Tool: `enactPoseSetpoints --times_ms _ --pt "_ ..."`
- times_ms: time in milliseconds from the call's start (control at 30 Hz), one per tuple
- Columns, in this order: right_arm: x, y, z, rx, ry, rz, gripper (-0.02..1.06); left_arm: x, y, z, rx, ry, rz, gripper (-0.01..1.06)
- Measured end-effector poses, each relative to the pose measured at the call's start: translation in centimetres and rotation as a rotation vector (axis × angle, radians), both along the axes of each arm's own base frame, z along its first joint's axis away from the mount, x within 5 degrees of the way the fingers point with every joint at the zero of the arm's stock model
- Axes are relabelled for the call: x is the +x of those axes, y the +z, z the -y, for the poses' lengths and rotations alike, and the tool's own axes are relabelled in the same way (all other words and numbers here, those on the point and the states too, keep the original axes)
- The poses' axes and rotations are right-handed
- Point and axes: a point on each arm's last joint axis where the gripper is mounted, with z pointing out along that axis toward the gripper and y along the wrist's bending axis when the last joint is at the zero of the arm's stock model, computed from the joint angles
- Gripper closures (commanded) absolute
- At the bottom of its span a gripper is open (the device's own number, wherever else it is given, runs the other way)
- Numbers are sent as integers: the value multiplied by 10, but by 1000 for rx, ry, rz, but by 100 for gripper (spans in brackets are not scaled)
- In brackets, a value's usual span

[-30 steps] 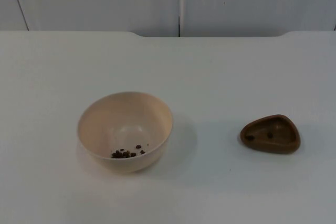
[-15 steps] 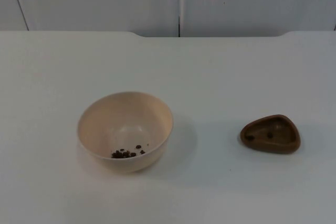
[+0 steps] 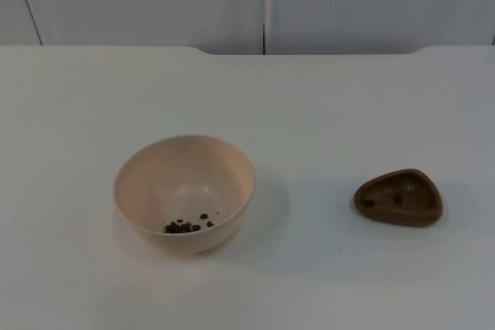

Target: Pick up the bowl with the left hand and pour the coffee beans from the cup into the bowl with the right hand.

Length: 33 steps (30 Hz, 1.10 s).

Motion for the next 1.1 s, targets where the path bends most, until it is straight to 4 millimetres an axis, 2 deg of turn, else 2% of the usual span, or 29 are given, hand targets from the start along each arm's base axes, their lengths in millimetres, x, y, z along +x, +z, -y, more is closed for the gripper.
enactPoseSetpoints --times_ms 233,567,700,1100 --pt "0 0 0 5 -19 -2 -1 0 0 0 0 0 0 0" --pt "-1 0 -2 6 -237 -2 -1 0 0 0 0 0 0 0" --pt "-1 0 -2 6 -270 -1 -1 0 0 0 0 0 0 0" --pt "-1 0 -2 7 -272 -1 -1 0 0 0 0 0 0 0"
